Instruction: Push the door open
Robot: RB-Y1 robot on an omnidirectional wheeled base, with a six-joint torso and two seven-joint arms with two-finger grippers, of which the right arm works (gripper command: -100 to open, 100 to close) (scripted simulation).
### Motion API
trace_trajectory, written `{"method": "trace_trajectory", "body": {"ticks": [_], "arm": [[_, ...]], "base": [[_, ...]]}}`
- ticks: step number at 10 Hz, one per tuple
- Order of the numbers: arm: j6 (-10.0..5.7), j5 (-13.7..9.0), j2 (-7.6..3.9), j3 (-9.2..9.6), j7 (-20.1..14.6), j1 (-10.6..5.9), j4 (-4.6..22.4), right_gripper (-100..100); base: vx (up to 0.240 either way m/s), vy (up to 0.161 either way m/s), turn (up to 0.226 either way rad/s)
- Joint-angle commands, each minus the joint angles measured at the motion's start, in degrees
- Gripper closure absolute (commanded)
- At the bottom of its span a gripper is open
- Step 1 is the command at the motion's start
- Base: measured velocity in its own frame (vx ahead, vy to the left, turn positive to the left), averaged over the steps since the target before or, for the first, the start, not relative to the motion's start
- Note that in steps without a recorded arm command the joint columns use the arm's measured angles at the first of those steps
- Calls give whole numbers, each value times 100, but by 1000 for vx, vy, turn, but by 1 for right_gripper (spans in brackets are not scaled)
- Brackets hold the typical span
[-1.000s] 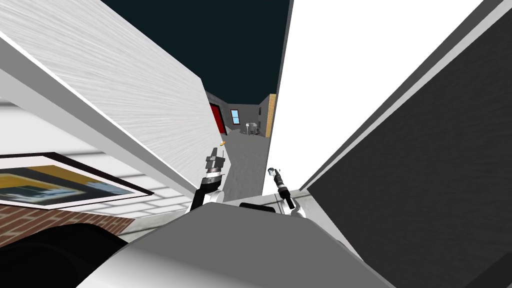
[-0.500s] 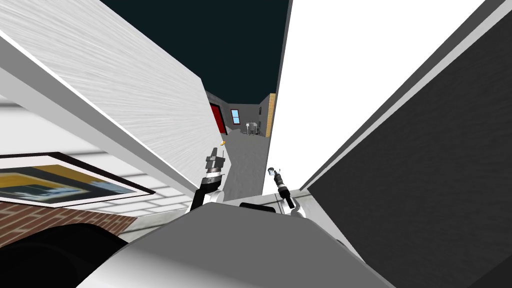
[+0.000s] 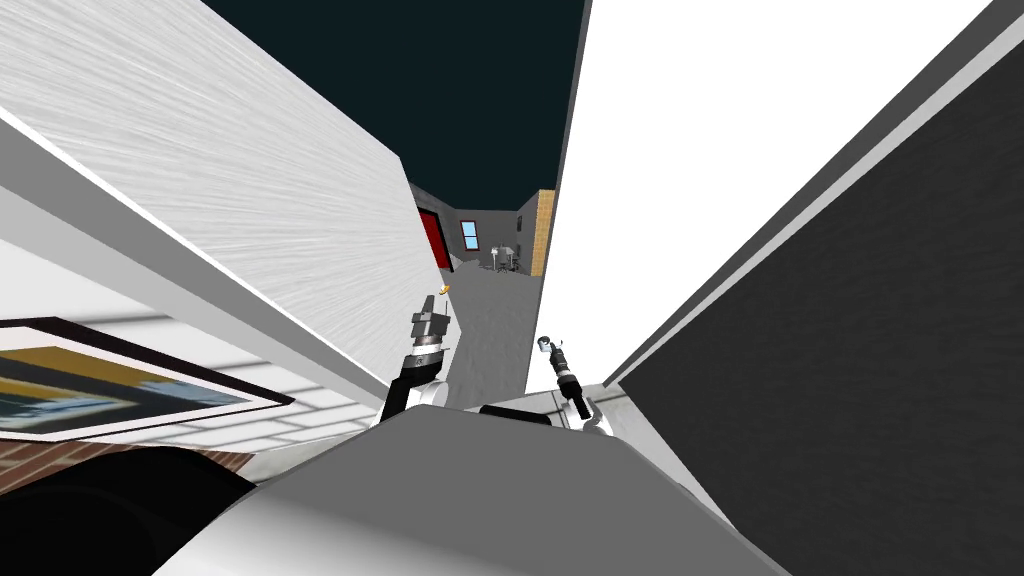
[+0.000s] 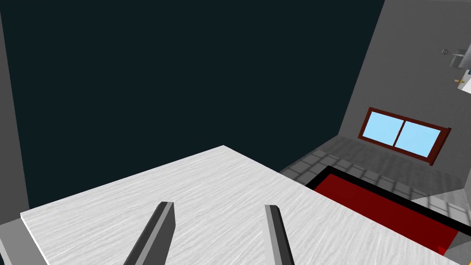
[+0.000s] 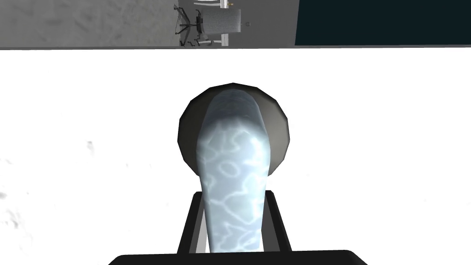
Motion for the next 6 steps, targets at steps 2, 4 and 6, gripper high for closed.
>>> {"method": "trace_trajectory", "body": {"ticks": [2, 4, 6], "arm": [[-17, -102, -65, -156, 74, -37, -31, 100], [-9, -139, -74, -208, 104, -35, -27, 100], [6, -217, -89, -320, 168, -32, -20, 100]], "base": [[168, 67, -20], [160, 81, -41], [86, 49, -28]]}}
